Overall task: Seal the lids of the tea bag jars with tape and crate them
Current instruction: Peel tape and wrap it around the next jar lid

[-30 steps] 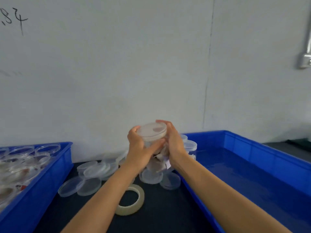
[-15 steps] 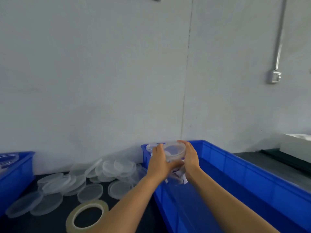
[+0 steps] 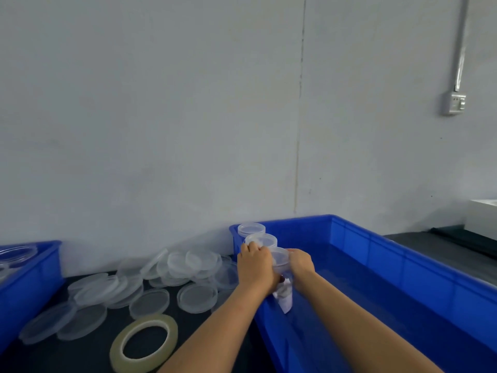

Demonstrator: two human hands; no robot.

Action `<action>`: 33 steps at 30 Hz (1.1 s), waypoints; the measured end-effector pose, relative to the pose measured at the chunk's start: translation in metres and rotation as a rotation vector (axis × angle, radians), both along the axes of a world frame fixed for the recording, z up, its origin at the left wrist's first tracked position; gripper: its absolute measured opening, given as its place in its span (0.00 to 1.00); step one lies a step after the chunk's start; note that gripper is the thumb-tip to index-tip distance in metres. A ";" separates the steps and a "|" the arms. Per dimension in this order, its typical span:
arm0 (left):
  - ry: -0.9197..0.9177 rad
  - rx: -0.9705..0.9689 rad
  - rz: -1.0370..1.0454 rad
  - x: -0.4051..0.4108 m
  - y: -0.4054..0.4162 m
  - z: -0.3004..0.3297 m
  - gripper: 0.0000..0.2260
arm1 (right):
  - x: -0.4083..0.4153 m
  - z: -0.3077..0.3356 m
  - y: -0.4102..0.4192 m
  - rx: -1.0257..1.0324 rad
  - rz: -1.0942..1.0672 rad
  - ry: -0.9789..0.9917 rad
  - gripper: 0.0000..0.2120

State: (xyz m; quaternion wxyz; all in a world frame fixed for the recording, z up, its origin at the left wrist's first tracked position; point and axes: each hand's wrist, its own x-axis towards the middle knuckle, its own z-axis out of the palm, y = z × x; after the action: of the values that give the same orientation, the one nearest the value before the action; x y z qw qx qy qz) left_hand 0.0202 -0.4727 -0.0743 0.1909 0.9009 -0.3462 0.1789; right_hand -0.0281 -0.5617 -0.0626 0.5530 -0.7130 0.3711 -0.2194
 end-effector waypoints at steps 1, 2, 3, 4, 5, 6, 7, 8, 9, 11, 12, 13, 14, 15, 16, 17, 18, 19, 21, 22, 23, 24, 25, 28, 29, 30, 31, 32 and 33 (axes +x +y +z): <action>0.003 -0.006 -0.005 0.001 0.000 -0.001 0.23 | -0.002 0.001 0.000 0.008 0.010 -0.034 0.07; 0.007 -0.010 -0.009 0.002 0.000 -0.001 0.23 | -0.001 -0.001 -0.002 0.007 0.021 -0.092 0.06; 0.013 -0.015 -0.015 0.002 0.001 -0.001 0.23 | -0.005 0.002 0.001 0.019 0.038 -0.120 0.07; 0.025 -0.020 -0.023 0.002 0.003 -0.001 0.23 | -0.004 -0.001 -0.002 0.010 0.036 -0.138 0.08; 0.037 -0.022 -0.034 0.001 0.004 0.000 0.23 | -0.005 0.000 0.001 -0.006 0.038 -0.113 0.10; 0.054 -0.017 -0.046 0.002 0.006 0.001 0.23 | -0.005 -0.001 0.001 -0.022 0.040 -0.084 0.11; 0.077 -0.010 -0.061 0.002 0.010 0.003 0.22 | -0.006 0.000 0.003 -0.040 0.047 -0.050 0.12; 0.115 -0.012 -0.084 0.002 0.015 0.005 0.22 | -0.005 0.000 0.002 -0.060 0.057 -0.036 0.12; 0.163 -0.027 -0.118 0.003 0.021 0.007 0.21 | -0.008 0.002 0.005 -0.073 0.056 -0.012 0.11; 0.268 -0.081 -0.193 0.006 0.038 0.013 0.19 | -0.010 0.005 0.011 -0.116 0.037 0.016 0.07; 0.315 -0.110 -0.219 0.007 0.049 0.016 0.18 | -0.010 0.007 0.016 -0.181 0.032 0.049 0.06; 0.359 -0.144 -0.237 0.009 0.060 0.020 0.17 | -0.010 0.010 0.023 -0.271 0.012 0.109 0.10; 0.398 -0.186 -0.244 0.009 0.072 0.024 0.15 | -0.009 0.014 0.030 -0.384 -0.029 0.162 0.16; 0.439 -0.238 -0.240 0.008 0.086 0.028 0.14 | -0.008 0.021 0.043 -0.471 -0.064 0.168 0.18; 0.483 -0.303 -0.226 0.007 0.101 0.029 0.12 | -0.005 0.027 0.056 -0.530 -0.075 0.126 0.18; 0.524 -0.378 -0.204 0.006 0.117 0.028 0.11 | -0.002 0.034 0.070 -0.546 -0.040 0.068 0.17; 0.552 -0.453 -0.173 0.004 0.135 0.025 0.09 | 0.005 0.040 0.085 -0.531 0.013 -0.014 0.16; 0.568 -0.517 -0.132 0.002 0.154 0.022 0.07 | 0.010 0.046 0.103 -0.485 0.068 -0.091 0.15; 0.584 -0.598 -0.047 -0.002 0.195 0.014 0.05 | 0.020 0.055 0.143 -0.405 0.150 -0.193 0.15; 0.581 -0.598 -0.002 -0.003 0.215 0.012 0.04 | 0.026 0.058 0.163 -0.378 0.198 -0.226 0.15; 0.564 -0.565 0.051 -0.003 0.235 0.012 0.05 | 0.031 0.060 0.185 -0.353 0.254 -0.245 0.16; 0.532 -0.509 0.108 -0.003 0.254 0.015 0.06 | 0.036 0.061 0.205 -0.330 0.315 -0.259 0.17; 0.494 -0.454 0.159 -0.003 0.273 0.018 0.07 | 0.041 0.061 0.225 -0.312 0.374 -0.260 0.18; 0.329 -0.353 0.315 -0.001 0.326 0.035 0.08 | 0.054 0.062 0.277 -0.268 0.524 -0.204 0.17; 0.275 -0.329 0.363 0.000 0.342 0.041 0.09 | 0.058 0.061 0.292 -0.262 0.579 -0.172 0.17; 0.230 -0.300 0.398 0.001 0.358 0.046 0.09 | 0.062 0.061 0.305 -0.256 0.630 -0.144 0.17; 0.189 -0.273 0.428 0.002 0.372 0.050 0.10 | 0.065 0.060 0.318 -0.237 0.661 -0.121 0.16; 0.147 -0.262 0.452 0.002 0.385 0.054 0.10 | 0.069 0.060 0.330 -0.200 0.674 -0.108 0.15; 0.104 -0.278 0.466 0.002 0.397 0.056 0.09 | 0.074 0.058 0.342 -0.144 0.682 -0.097 0.15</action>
State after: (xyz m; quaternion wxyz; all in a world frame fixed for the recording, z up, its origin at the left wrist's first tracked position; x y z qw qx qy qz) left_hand 0.0227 -0.0753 -0.0180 0.2840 0.9294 -0.0913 0.2172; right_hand 0.0457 -0.2199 -0.0047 0.5597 -0.8219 0.0682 -0.0814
